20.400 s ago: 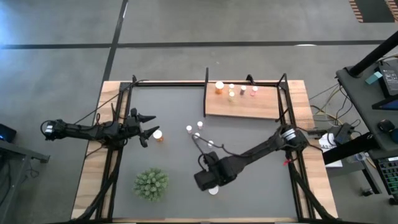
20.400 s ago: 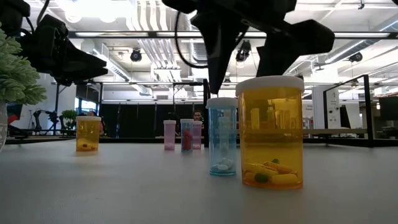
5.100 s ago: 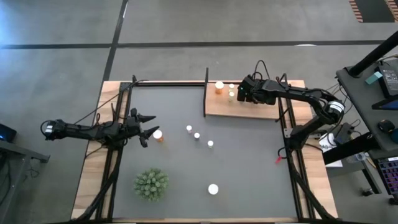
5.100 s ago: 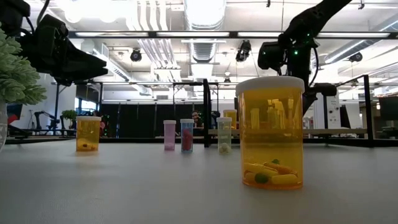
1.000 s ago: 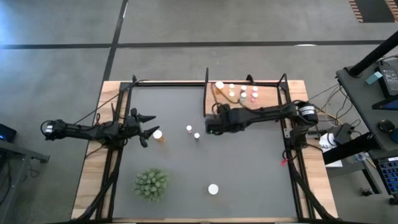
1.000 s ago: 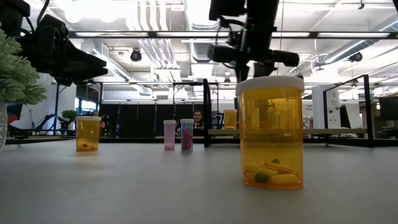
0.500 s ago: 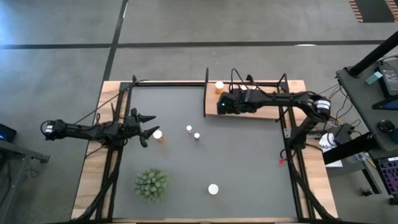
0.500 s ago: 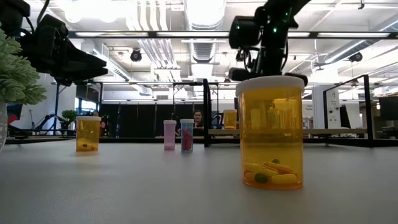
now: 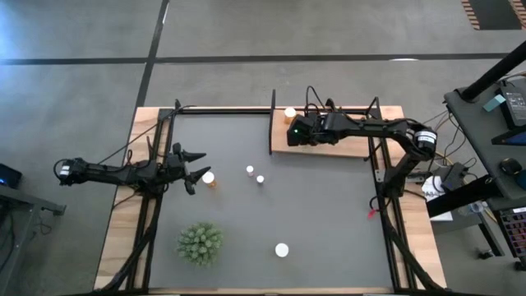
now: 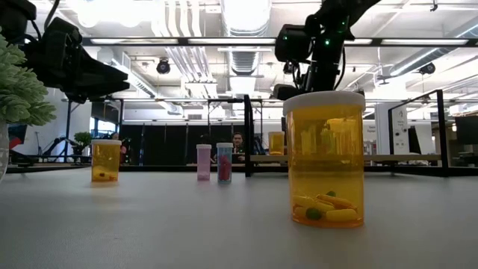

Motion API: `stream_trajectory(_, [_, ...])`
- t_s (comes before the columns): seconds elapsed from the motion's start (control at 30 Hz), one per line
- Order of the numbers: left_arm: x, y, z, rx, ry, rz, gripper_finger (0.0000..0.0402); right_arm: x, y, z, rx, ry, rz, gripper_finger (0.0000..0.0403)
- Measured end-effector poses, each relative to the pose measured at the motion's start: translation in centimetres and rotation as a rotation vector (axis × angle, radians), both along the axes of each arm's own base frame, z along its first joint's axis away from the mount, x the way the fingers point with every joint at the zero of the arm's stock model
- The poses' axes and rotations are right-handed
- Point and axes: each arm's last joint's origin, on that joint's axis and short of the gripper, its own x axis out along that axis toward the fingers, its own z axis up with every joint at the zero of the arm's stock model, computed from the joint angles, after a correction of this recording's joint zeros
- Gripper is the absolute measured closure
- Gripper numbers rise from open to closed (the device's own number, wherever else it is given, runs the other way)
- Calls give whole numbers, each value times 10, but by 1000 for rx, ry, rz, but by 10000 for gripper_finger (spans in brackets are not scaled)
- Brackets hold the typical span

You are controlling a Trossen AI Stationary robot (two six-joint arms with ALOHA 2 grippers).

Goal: Pick and place medicine bottles onto shelf by color
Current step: Put the yellow pill bottle on the shelf aligned with the other yellow pill bottles

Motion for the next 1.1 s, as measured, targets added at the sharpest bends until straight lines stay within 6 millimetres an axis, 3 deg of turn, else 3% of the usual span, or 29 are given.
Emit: stream_trajectory(1.1, [0,0,0,0,0,0,164,2,-5,-7,12,-6,8,296])
